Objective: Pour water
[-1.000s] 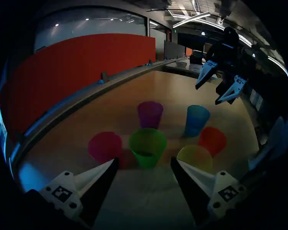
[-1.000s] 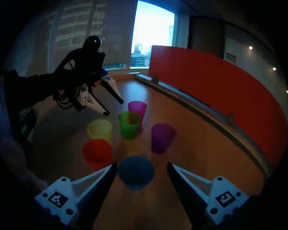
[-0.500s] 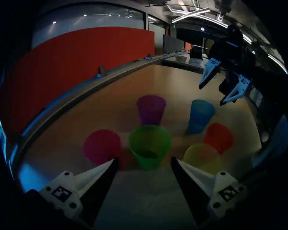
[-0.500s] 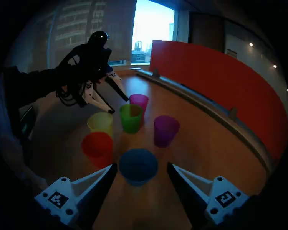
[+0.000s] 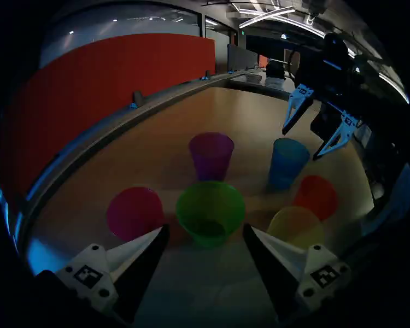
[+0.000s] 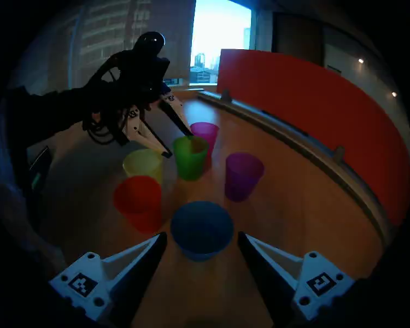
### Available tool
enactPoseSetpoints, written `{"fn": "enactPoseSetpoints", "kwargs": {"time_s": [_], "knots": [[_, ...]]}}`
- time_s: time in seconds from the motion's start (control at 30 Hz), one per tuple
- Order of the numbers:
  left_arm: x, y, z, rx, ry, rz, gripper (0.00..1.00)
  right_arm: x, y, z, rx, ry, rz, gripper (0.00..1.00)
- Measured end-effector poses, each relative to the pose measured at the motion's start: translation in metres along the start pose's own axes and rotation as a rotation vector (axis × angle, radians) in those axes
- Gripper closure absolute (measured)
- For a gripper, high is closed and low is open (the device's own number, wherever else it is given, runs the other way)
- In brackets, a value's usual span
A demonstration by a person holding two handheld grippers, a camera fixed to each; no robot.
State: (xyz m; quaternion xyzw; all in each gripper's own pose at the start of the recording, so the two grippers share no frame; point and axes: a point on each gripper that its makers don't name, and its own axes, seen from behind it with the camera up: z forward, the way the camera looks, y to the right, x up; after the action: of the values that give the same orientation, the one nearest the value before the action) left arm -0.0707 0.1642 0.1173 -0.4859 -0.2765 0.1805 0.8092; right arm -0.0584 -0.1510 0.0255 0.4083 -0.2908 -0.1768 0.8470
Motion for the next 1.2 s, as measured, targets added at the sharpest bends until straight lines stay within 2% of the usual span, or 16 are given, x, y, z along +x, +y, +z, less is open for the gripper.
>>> {"fn": "enactPoseSetpoints", "kwargs": {"time_s": [0.5, 1.2], "knots": [[0.005, 0.000, 0.015, -0.005, -0.011, 0.013, 0.00, -0.004, 0.001, 0.023, 0.010, 0.000, 0.016, 0.00], [0.014, 0.002, 0.030, -0.001, 0.003, 0.034, 0.00, -0.005, 0.002, 0.042, 0.008, 0.008, 0.005, 0.00]]}}
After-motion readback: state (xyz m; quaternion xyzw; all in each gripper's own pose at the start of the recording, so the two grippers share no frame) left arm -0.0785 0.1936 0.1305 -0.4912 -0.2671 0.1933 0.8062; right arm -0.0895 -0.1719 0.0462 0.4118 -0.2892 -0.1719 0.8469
